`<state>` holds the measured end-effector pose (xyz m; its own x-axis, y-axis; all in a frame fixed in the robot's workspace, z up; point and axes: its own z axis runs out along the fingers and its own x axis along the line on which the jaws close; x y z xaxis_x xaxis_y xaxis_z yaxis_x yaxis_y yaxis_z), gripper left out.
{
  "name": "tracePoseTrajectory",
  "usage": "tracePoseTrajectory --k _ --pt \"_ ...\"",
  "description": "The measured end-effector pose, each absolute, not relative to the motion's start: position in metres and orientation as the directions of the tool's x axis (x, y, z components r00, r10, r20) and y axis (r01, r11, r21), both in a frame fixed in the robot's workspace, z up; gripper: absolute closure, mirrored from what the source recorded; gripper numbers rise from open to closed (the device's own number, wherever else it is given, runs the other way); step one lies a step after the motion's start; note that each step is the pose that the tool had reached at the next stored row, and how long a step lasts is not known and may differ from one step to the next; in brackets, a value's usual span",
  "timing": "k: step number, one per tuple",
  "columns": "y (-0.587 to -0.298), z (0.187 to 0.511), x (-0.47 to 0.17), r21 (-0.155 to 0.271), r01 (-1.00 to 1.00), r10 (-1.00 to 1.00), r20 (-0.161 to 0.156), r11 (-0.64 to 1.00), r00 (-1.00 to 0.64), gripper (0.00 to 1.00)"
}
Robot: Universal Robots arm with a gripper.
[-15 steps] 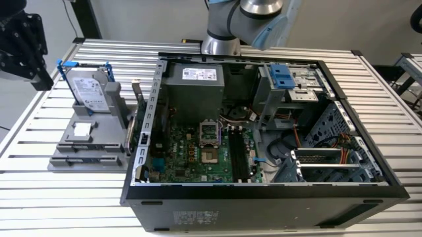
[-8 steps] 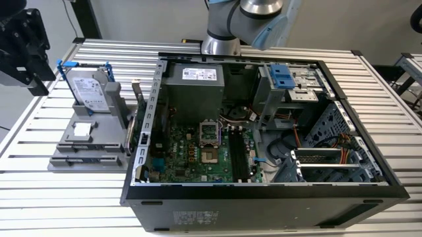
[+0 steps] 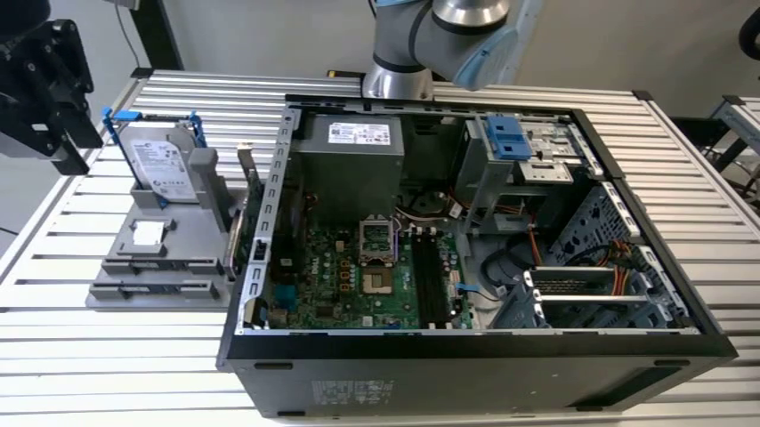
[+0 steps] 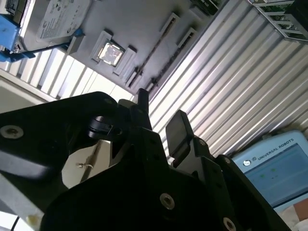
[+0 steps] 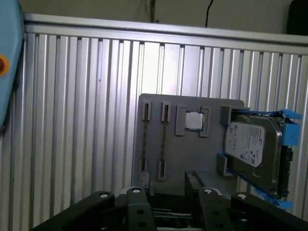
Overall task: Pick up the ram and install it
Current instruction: 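Pick up the ram and move it above insertion slot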
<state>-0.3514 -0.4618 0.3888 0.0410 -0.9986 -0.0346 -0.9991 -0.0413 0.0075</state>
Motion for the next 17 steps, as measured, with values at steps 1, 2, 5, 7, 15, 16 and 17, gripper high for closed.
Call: tracePoseTrajectory --k 1,2,5,7,15,16,17 --pt "-0.462 0.388 -0.351 0.007 -0.999 -0.999 -0.035 -0.036 0.036 0.0" --pt "-0.462 0.386 -0.351 0.007 -0.999 -0.999 -0.035 -0.033 0.033 0.0" --pt "-0.462 0.383 -0.351 0.007 -0.999 -0.999 -0.035 -0.032 0.032 0.0" --pt "-0.462 0.382 -0.351 0.007 -0.999 -0.999 -0.035 -0.032 0.032 0.0" --pt "-0.462 0.373 -0.351 0.007 -1.0 -0.999 -0.034 -0.03 0.03 0.0" --pt "-0.462 0.372 -0.351 0.008 -1.0 -0.999 -0.033 -0.03 0.03 0.0" --pt "-0.462 0.371 -0.351 0.007 -1.0 -0.999 -0.033 -0.03 0.03 0.0"
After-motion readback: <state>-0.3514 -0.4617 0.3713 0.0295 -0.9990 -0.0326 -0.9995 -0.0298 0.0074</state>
